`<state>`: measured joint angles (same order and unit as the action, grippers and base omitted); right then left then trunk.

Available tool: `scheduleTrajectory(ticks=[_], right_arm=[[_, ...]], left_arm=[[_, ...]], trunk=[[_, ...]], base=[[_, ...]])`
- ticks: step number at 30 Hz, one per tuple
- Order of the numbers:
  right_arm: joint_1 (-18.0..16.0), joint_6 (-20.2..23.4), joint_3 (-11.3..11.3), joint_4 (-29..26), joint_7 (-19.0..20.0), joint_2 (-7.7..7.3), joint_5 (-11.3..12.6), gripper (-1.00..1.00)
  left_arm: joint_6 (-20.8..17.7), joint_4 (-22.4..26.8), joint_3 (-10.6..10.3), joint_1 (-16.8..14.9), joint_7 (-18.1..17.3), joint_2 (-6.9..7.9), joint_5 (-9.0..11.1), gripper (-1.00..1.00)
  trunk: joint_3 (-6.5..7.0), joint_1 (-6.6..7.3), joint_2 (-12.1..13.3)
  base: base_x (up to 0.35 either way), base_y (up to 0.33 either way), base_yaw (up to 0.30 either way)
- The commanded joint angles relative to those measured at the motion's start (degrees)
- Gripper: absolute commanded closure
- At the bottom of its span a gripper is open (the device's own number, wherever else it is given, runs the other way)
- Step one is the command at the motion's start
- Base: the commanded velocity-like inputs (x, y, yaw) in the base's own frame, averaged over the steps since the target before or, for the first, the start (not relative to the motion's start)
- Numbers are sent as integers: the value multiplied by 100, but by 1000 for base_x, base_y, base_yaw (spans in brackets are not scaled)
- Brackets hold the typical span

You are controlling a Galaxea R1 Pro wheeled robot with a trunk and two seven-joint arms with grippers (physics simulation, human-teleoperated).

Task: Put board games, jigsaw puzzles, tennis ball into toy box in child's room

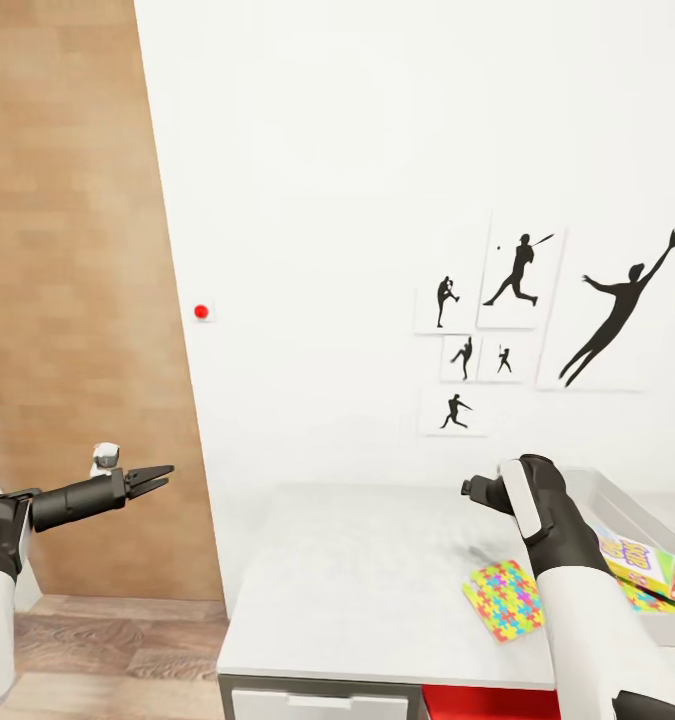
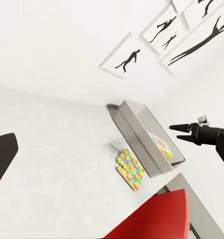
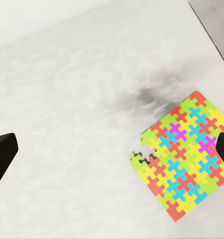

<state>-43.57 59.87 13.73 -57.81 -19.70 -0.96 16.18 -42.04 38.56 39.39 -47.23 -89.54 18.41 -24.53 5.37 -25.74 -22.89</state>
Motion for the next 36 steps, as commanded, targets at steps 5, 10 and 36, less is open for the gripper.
scheduleTrajectory(ticks=[5, 10, 36], right_arm=[[6, 13, -1, -3, -52, -1, 59, -100], [14, 13, -9, -3, -52, -1, 47, -100], [31, 13, -39, -11, -52, -121, 37, -100]], left_arm=[[-61, 2, 24, -6, -46, -4, -62, -100], [-60, 2, 23, -6, -46, -4, -60, -100], [-59, 2, 24, -6, -46, -2, -54, -100]], trunk=[[-3, -5, -3], [-3, -5, -3], [-10, -5, -3]], base=[[239, -17, 0], [100, -38, -49], [5, -2, -201]])
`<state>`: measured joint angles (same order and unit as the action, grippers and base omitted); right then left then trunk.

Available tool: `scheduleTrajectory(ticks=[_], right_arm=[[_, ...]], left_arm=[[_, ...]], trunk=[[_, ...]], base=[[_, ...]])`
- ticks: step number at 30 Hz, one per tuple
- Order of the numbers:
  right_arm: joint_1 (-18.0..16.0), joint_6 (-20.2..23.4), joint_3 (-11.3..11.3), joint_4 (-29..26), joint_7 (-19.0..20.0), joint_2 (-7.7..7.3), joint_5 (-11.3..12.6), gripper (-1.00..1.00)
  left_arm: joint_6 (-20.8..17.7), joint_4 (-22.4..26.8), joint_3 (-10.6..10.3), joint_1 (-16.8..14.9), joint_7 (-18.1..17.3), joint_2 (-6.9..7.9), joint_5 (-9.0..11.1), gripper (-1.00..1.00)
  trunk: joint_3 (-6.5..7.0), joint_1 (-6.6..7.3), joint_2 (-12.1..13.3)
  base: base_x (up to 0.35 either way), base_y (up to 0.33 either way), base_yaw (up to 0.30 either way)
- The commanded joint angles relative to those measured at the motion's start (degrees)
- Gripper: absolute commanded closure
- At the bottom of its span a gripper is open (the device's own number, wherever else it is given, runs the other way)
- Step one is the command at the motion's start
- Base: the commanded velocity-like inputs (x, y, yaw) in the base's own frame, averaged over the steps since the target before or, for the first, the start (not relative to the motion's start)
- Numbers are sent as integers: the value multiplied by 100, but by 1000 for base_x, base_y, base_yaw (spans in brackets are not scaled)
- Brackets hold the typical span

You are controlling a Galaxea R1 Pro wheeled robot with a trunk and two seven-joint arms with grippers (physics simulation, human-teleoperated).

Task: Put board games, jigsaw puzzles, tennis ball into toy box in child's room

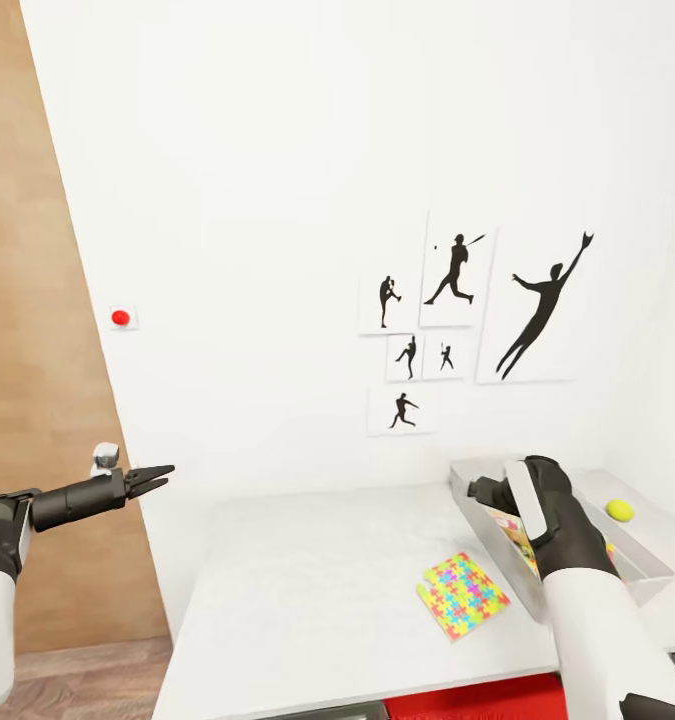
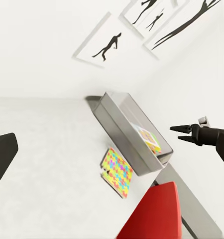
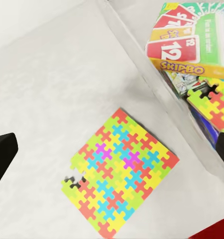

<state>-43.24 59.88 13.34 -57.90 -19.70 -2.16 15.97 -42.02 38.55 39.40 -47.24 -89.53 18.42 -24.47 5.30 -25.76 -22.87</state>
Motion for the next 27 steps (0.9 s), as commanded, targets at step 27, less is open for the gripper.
scheduleTrajectory(ticks=[27], right_arm=[[-1, -53, -44, -25, -54, 109, 62, -100]], left_arm=[[-60, 4, 24, -5, -47, -4, -58, -100]], trunk=[[-3, -2, -5]], base=[[0, 46, -49]])
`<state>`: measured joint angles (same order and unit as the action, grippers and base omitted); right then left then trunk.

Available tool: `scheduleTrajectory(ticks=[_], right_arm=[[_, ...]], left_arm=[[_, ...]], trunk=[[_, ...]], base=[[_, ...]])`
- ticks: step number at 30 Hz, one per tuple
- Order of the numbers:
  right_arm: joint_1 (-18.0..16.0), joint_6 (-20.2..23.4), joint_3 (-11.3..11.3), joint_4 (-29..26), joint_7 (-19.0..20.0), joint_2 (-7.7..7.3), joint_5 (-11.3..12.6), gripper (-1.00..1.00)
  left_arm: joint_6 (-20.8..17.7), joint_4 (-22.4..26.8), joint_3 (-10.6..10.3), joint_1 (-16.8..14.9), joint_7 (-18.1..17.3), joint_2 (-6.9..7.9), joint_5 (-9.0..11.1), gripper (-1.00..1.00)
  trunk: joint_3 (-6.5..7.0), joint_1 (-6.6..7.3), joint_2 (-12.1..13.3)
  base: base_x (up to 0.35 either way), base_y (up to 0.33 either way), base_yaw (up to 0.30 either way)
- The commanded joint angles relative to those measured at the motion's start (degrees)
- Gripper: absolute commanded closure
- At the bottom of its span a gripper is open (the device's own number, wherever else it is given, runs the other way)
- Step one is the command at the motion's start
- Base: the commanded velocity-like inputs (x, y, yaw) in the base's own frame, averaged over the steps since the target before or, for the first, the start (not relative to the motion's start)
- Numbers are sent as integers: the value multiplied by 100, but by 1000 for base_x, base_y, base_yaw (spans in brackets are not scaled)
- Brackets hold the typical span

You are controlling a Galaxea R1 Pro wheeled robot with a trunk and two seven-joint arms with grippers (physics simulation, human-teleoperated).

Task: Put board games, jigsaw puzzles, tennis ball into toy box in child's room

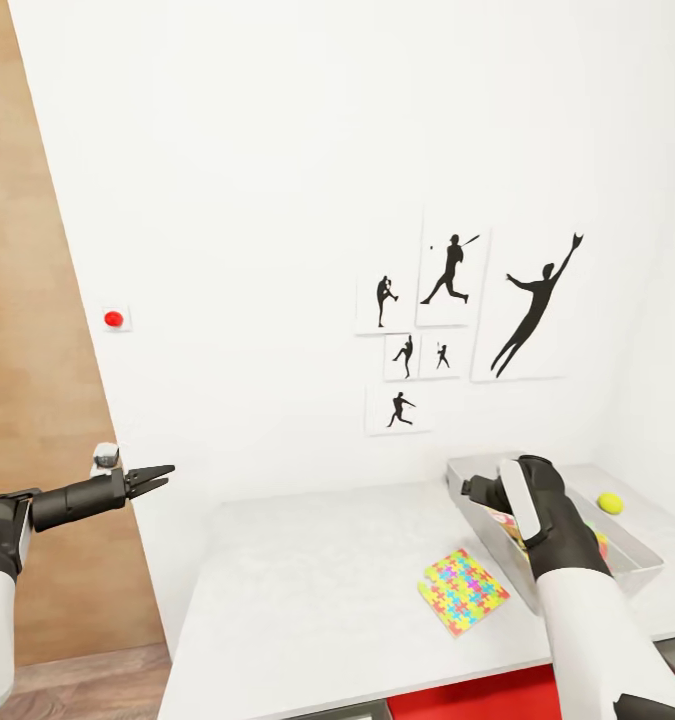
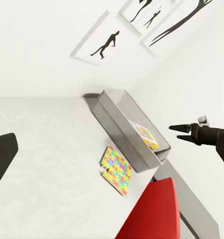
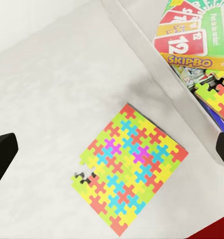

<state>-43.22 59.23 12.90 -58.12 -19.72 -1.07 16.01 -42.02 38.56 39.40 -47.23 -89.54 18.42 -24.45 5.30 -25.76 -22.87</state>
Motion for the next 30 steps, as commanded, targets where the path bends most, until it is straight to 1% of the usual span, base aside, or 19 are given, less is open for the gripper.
scheduleTrajectory(ticks=[1, 5, 6, 8, 13, 23, 30], right_arm=[[-4, 12, -23, -3, -51, 1, 59, -100], [-9, -27, -239, 4, -77, 1, 54, -100], [-11, -68, -319, 7, -115, 1, 55, -100], [-15, -127, -394, 9, -199, 1, 58, -100], [-44, -179, -455, 18, -374, 7, 66, -100], [-93, -213, -472, 36, -441, 23, 69, -100], [-98, -395, -487, 188, -444, 45, 91, -100]], left_arm=[[-60, 2, 24, -5, -46, -4, -60, -100], [-60, 2, 24, -5, -46, -5, -60, -100], [-60, 2, 24, -5, -46, -5, -60, -100], [-60, 2, 24, -5, -46, -5, -60, -100], [-60, 2, 26, -5, -46, -4, -60, -100], [-60, 2, 33, -5, -46, -3, -60, -100], [-67, 2, 33, -5, -46, -4, -60, -100]], trunk=[[-3, -3, -5], [-3, -3, -5], [-3, -3, -5], [-3, -3, -5], [-3, -3, -5], [-3, -3, -5], [-129, -156, -286]], base=[[0, 16, 0], [0, 8, 0], [0, 3, 0], [0, 2, 0], [0, 1, 0], [0, 0, 0], [0, 0, 0]])
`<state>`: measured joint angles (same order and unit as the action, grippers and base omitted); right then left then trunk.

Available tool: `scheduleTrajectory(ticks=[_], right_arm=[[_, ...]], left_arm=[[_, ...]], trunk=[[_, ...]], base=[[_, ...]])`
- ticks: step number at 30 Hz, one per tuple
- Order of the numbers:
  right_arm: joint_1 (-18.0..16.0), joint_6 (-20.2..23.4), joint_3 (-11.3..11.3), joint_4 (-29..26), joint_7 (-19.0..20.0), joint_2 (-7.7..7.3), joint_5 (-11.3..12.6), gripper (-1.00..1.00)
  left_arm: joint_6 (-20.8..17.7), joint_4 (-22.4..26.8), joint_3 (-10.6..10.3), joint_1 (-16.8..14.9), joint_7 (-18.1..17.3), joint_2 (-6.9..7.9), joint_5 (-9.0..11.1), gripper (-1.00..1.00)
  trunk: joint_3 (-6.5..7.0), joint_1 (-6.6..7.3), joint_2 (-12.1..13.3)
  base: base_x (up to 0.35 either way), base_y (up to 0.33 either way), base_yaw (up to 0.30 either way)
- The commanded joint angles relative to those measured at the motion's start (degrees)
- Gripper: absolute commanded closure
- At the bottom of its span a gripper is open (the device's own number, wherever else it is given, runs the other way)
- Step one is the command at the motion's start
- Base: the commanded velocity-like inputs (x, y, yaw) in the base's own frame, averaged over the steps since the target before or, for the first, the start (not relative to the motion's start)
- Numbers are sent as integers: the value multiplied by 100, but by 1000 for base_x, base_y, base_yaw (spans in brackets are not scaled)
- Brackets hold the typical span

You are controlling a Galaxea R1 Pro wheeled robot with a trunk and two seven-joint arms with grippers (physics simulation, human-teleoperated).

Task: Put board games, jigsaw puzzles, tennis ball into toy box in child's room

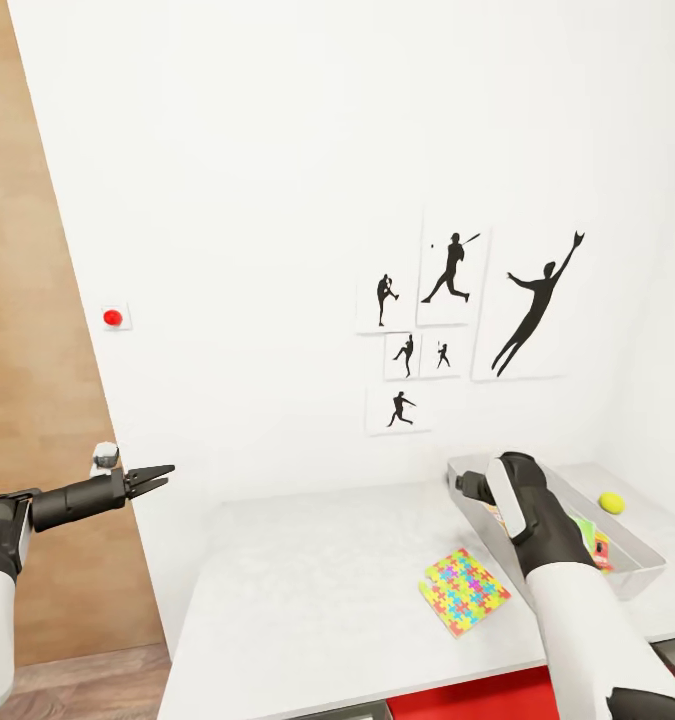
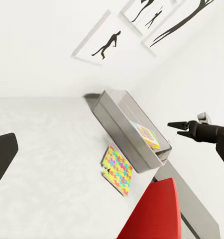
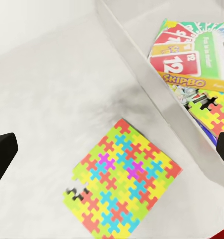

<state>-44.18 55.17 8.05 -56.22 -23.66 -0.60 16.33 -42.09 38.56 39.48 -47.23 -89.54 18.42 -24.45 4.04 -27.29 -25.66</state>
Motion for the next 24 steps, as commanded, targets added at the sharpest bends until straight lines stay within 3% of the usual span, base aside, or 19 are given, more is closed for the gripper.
scheduleTrajectory(ticks=[1, 7, 24], right_arm=[[-2, -5, -3, 75, -51, 20, 54, -100], [-7, -78, -11, 371, -51, 88, 47, -100], [-192, -80, -14, 436, -51, 198, 46, -100]], left_arm=[[-61, 3, 24, -5, -46, -4, -60, -100], [-62, 3, 24, -5, -46, -5, -60, -100], [-63, 3, 24, -5, -46, -5, -60, -100]], trunk=[[-21, -25, -47], [-129, -156, -287], [-434, -530, -969]], base=[[0, 0, 0], [0, 0, 0], [0, 0, 0]])
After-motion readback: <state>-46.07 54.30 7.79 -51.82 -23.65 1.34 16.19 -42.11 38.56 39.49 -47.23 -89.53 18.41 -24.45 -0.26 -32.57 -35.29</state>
